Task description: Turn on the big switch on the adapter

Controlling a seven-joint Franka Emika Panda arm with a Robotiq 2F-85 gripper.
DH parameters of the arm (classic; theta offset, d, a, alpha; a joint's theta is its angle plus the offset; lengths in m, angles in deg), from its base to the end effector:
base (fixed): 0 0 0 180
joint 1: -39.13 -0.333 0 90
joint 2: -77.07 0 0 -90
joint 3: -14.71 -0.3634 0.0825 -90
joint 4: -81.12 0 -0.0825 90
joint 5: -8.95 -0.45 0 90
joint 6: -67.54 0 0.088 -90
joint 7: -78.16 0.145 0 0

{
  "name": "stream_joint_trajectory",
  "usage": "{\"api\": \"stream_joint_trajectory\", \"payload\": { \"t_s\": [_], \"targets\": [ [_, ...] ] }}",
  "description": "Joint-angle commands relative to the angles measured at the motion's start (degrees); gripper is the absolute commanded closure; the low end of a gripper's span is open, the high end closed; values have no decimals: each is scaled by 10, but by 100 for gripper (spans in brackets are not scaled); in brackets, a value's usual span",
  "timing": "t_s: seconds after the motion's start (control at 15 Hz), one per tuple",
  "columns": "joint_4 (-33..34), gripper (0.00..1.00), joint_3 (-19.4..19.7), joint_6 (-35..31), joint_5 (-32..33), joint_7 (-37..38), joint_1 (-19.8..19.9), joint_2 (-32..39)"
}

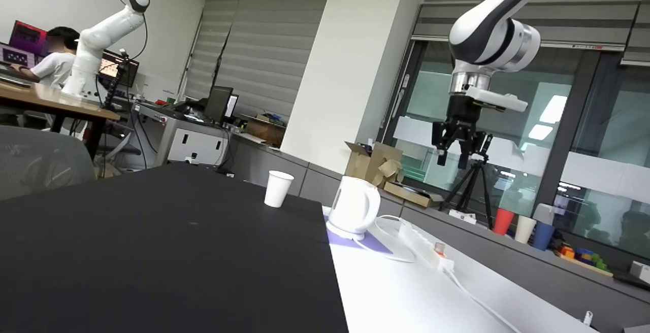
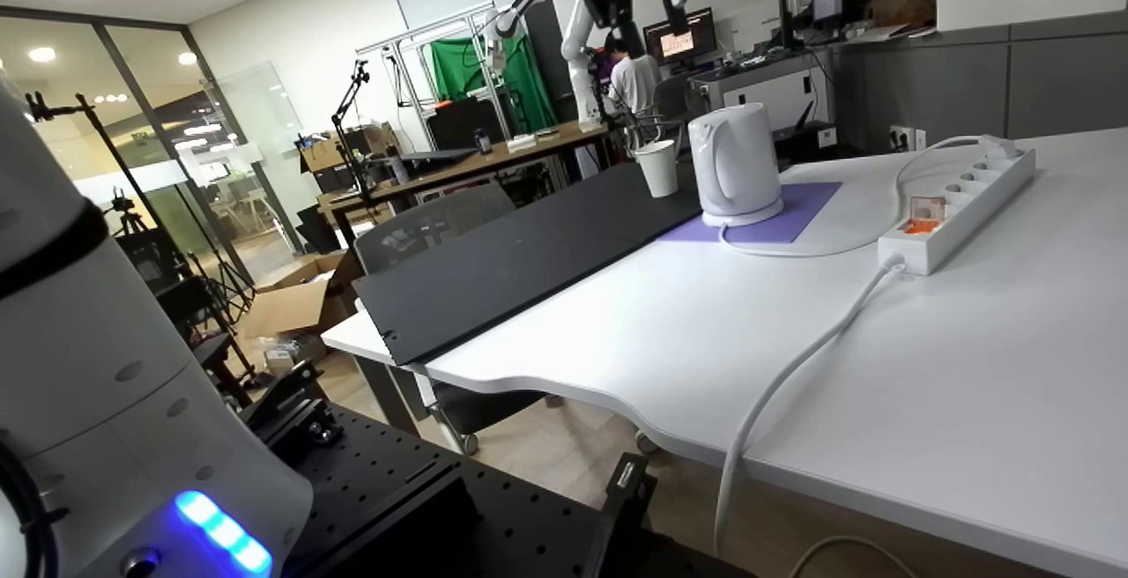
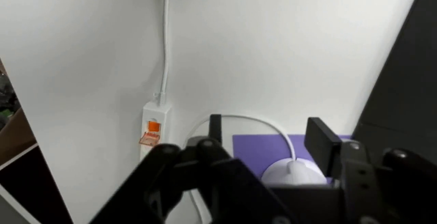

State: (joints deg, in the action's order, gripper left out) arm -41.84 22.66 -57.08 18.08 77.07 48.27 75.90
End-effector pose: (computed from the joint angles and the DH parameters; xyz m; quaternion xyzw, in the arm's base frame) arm 0.5669 -0.1860 0.3912 0.9930 -0.0956 0.0140 0.0682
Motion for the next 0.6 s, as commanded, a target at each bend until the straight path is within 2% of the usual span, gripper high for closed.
{"api": "stream_joint_trajectory", "payload": {
  "t_s": [0.0,0.33,0.4,0.53],
  "targets": [
    [74,66,23,-29,-1,23,18,69],
    [146,98,58,-63,14,26,43,148],
    [164,100,64,-61,19,29,46,163],
    [217,100,79,-9,24,59,50,200]
  ]
}}
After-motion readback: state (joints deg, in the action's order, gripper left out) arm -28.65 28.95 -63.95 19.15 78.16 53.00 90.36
